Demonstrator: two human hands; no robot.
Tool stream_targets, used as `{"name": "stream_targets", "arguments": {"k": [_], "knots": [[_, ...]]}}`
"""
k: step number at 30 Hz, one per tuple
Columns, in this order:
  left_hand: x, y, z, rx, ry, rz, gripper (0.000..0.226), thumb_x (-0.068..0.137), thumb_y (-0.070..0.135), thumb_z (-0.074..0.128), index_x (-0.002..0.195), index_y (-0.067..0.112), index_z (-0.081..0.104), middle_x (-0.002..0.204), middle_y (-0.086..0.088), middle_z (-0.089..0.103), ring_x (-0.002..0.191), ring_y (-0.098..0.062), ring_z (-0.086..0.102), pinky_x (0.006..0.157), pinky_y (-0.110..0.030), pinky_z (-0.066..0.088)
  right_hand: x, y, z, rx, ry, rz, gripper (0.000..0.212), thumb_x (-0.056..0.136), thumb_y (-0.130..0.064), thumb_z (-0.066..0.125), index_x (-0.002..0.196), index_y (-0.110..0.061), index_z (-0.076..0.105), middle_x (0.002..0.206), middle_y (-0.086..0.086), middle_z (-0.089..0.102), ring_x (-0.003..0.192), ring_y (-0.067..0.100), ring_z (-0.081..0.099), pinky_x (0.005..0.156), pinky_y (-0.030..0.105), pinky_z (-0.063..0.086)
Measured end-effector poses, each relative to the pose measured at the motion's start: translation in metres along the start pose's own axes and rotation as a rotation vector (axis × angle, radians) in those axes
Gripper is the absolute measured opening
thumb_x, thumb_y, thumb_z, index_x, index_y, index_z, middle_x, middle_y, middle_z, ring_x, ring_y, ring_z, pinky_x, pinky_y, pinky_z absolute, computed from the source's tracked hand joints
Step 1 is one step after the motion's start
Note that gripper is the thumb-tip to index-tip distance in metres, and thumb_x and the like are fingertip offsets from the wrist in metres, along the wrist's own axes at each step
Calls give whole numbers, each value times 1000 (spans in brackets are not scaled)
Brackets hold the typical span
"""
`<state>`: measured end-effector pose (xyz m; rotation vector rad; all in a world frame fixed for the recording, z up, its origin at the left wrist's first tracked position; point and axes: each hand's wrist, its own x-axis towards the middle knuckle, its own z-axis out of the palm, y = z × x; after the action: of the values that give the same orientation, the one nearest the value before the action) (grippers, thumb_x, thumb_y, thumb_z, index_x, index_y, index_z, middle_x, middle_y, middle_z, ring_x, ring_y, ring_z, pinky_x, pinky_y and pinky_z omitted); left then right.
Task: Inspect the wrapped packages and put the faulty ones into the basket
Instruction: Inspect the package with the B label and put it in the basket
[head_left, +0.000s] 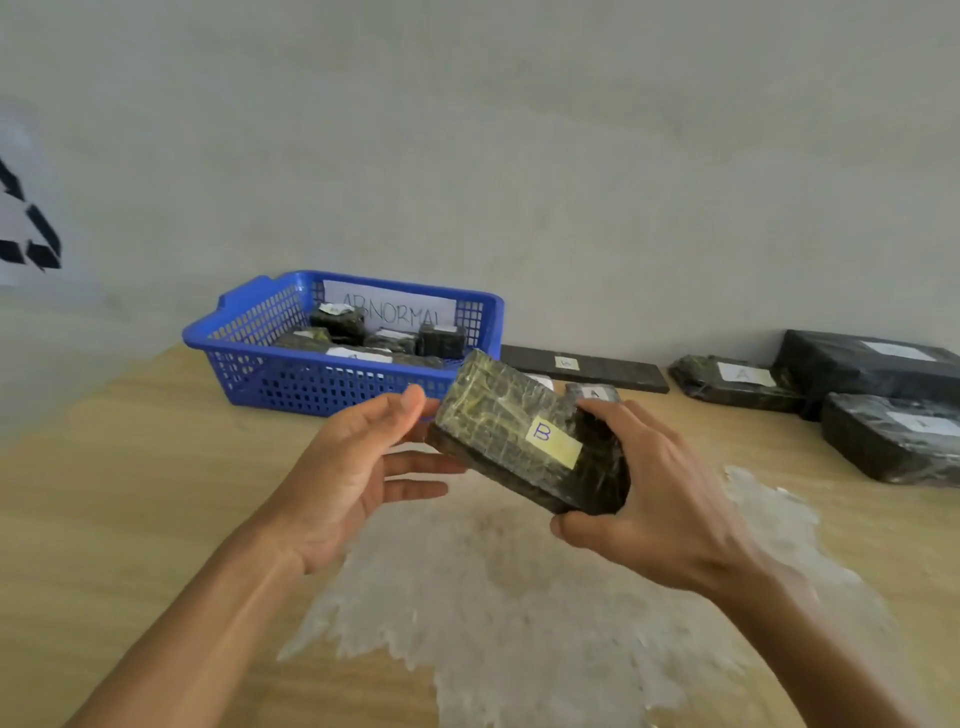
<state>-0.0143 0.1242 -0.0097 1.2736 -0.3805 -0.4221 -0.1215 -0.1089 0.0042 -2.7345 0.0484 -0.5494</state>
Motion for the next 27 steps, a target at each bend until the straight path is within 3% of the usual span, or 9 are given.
{"name": "stream_targets", "arguments": {"k": [3,7,9,11,13,17,19,23,27], "knots": [[8,4,-33,206,161,-69,45,97,46,54,108,4,68,101,-21,74,84,-35,74,68,-38,57,21,-13,-2,47,48,-18,98,52,-59,73,142,-33,46,116,-23,51,103,5,50,77,19,41],[21,-3,-82,609,235,17,4,91,15,71,89,13,73,83,-10,76,77,-26,74,71,-36,55,58,-35,-6,154,83,-20,90,51,-59,77,134,-35,53,109,-19,59,90,11,64,75,34,54],[28,-7,-109,859,292,98,9,86,13,76,82,20,74,75,-1,75,74,-17,72,74,-31,56,84,-46,-7,216,83,-7,80,54,-56,83,126,-34,58,104,-13,64,79,13,69,70,39,60],[32,-9,-130,1004,393,184,11,83,10,78,80,19,73,76,5,73,75,-13,69,70,-22,51,113,-56,-6,244,26,18,64,60,-46,90,115,-30,62,97,-9,68,75,8,68,66,26,59],[35,-12,-149,1078,470,207,11,80,6,80,86,14,73,87,1,71,84,-19,69,72,-23,47,147,-62,-1,224,-40,30,53,64,-39,91,107,-28,62,96,-7,68,82,4,65,65,16,52],[43,-26,-162,1289,462,129,23,81,16,78,104,12,77,114,-3,71,111,-28,65,95,-42,49,214,-65,28,155,-176,48,61,61,-37,92,111,-14,66,101,7,70,91,23,67,81,43,58],[44,-29,-159,1367,433,125,27,86,24,71,112,16,75,124,-3,69,119,-27,62,102,-46,47,240,-65,44,114,-248,82,71,54,-37,90,114,-8,65,105,12,70,95,29,68,87,50,58],[43,-31,-161,1441,448,149,47,81,39,45,108,18,76,117,-2,70,110,-28,66,92,-47,49,275,-68,68,92,-366,144,83,41,-33,82,113,5,66,93,13,64,86,28,61,76,38,49],[45,-31,-160,1490,437,158,56,81,45,32,106,19,75,111,1,69,103,-27,67,86,-47,49,295,-61,85,71,-459,215,69,63,-15,85,124,6,61,112,20,63,110,37,61,92,45,52]]}}
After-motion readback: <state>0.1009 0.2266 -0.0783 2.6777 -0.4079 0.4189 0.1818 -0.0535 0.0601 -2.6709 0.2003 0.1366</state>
